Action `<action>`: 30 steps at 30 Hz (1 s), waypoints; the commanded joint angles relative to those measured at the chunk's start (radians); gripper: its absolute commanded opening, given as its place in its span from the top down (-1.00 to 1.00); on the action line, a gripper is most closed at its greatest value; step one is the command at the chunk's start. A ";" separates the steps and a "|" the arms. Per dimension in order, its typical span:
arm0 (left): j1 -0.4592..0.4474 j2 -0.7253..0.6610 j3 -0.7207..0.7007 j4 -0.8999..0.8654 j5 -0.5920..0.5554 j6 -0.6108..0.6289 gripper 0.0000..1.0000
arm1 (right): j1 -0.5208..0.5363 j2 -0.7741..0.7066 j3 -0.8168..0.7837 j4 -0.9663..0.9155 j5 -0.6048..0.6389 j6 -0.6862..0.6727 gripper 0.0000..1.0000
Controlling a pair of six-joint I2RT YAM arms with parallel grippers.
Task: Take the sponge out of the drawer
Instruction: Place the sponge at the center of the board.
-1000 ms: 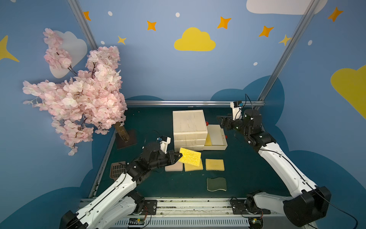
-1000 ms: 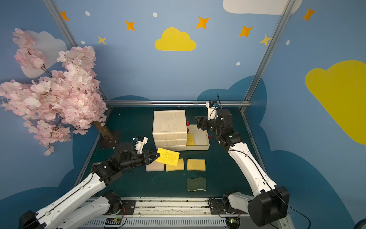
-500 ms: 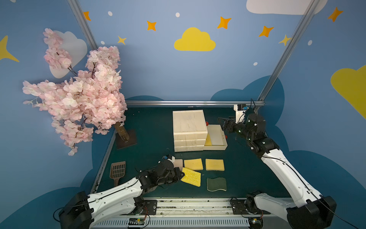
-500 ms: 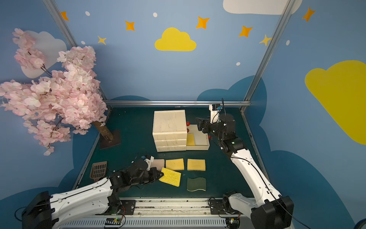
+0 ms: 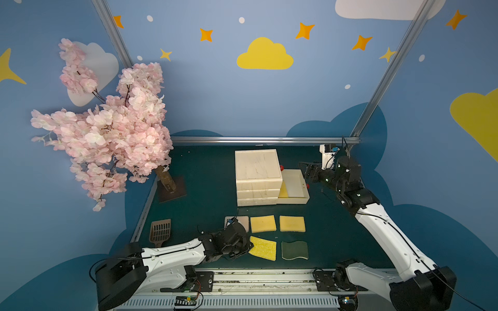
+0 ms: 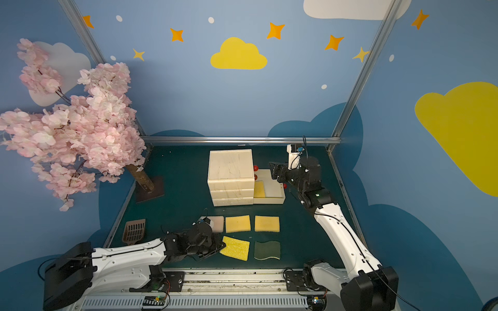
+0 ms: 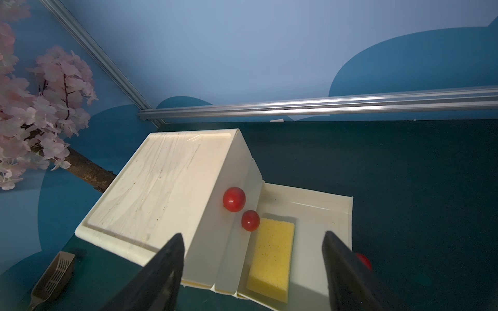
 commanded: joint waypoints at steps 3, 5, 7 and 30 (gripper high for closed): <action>-0.005 0.019 -0.004 0.023 -0.054 -0.020 0.94 | -0.009 -0.006 -0.005 0.016 -0.036 0.008 -0.59; -0.005 0.041 0.005 0.030 -0.046 -0.020 0.95 | -0.010 -0.003 -0.004 0.013 -0.036 0.009 -0.59; -0.005 0.068 0.012 0.046 -0.038 -0.020 0.95 | -0.014 0.000 -0.006 0.016 -0.045 0.013 -0.59; -0.038 0.177 0.101 -0.003 -0.018 -0.039 0.92 | -0.069 0.006 -0.034 0.059 -0.098 0.053 -0.59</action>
